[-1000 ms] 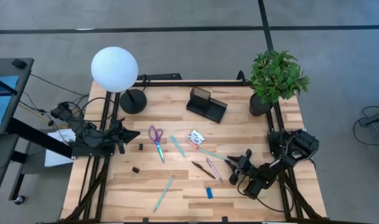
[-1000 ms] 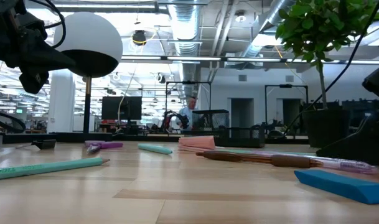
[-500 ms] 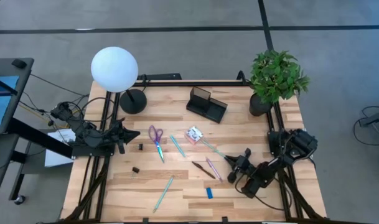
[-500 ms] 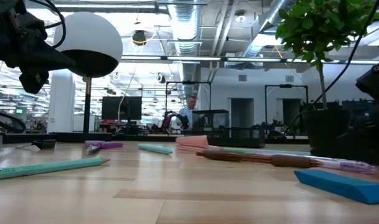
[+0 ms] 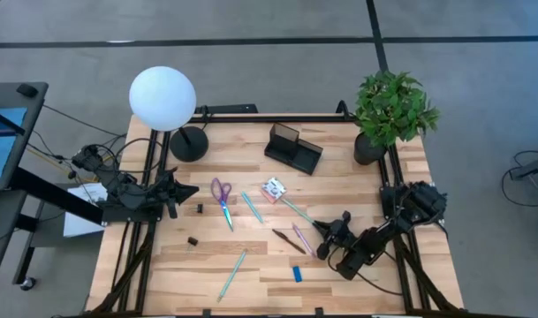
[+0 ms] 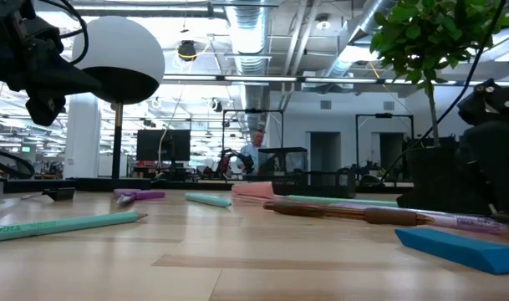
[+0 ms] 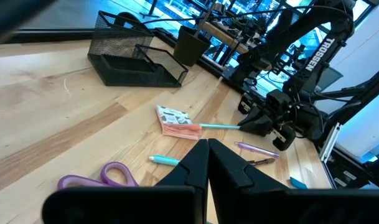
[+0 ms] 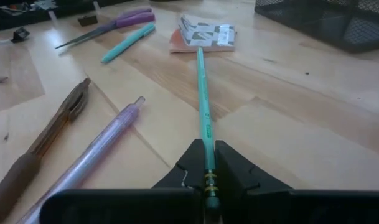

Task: Pick and place office supplies into organizer
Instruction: Put the light blue pencil into the black desk organizer

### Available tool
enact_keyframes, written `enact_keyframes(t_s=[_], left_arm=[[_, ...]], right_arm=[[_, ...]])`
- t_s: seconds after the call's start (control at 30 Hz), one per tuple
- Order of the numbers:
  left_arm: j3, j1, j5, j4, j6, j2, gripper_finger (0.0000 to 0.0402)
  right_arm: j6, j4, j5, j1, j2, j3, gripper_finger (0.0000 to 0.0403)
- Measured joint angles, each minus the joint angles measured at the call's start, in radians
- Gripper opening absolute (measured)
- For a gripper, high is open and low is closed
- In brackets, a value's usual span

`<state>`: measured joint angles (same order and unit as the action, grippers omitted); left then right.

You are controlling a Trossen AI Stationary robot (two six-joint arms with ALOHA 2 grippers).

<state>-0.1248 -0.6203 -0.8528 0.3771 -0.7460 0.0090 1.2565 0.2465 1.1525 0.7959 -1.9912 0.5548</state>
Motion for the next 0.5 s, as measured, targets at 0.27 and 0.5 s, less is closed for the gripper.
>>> enact_keyframes(t_s=[0.27, 0.5], left_arm=[[0.0, 0.0, 0.0, 0.0, -0.002, 0.0, 0.0], [0.0, 0.0, 0.0, 0.0, -0.01, 0.0, 0.0]], right_arm=[[-0.102, 0.004, -0.046, -0.015, 0.152, 0.012, 0.001], [-0.491, -0.004, -0.059, -0.081, 0.357, 0.034, 0.001]])
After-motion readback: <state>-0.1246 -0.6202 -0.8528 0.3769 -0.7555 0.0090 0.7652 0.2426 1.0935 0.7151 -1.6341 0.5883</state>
